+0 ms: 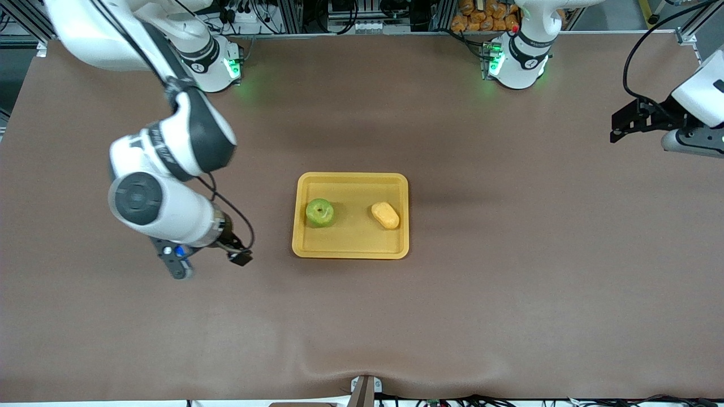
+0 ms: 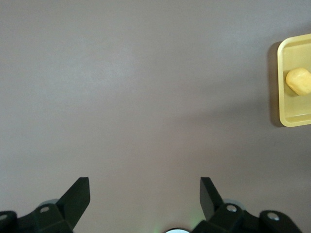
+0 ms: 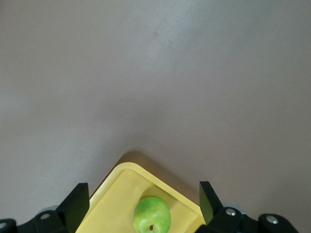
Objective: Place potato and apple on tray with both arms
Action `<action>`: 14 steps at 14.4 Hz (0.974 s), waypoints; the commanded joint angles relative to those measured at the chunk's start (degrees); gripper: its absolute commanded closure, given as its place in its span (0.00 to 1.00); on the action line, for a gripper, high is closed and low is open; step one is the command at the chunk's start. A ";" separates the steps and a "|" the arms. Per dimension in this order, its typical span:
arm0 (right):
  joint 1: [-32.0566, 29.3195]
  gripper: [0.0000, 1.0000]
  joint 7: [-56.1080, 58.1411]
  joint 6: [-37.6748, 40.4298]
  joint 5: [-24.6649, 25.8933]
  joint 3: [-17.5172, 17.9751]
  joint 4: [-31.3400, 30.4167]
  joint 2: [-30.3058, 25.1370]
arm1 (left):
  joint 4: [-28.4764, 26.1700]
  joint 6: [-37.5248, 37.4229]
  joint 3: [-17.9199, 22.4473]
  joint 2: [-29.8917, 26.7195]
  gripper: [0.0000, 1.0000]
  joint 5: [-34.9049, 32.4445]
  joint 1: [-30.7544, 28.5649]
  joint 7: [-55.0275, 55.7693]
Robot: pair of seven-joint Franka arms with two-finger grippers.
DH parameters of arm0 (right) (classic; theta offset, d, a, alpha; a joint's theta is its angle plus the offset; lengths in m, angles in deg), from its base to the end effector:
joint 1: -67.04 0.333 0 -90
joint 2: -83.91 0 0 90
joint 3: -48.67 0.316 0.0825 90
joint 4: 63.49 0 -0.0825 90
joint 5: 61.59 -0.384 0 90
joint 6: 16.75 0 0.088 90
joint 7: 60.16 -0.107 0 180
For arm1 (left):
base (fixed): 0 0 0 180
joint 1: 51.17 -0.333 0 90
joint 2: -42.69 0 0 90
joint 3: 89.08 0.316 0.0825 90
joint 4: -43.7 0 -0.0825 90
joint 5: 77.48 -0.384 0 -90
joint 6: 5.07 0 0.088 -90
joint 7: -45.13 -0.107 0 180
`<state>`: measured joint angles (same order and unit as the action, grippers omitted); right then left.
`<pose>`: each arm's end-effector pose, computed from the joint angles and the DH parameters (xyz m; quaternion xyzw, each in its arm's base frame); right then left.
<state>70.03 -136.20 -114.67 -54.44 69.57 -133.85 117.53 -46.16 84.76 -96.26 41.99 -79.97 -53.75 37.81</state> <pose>0.6758 0.2186 0.4403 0.8908 -0.4514 -0.0523 0.0017 0.5492 -0.0400 0.6322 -0.9943 0.1036 -0.0053 0.0226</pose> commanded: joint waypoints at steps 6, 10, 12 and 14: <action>-4.13 0.00 12.55 5.71 1.90 1.09 0.48 -5.94 | 1.97 -1.49 -0.03 1.31 0.00 -0.15 -0.32 -0.59; -2.99 0.00 32.31 15.20 1.38 -5.33 3.56 -10.05 | 2.23 -1.85 -0.11 1.22 0.00 -0.15 -0.23 -0.07; -2.90 0.00 40.23 17.41 0.59 -8.75 3.57 -12.35 | 2.06 -1.93 -0.29 1.14 0.00 -0.06 -0.23 1.60; -2.99 0.00 45.95 19.52 0.14 -10.78 3.57 -14.11 | 2.06 -3.25 0.06 0.61 0.00 -0.06 0.46 1.87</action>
<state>66.52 -95.58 -96.98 -53.75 60.90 -129.63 105.82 -45.23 83.60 -96.26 42.93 -79.97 -53.76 38.66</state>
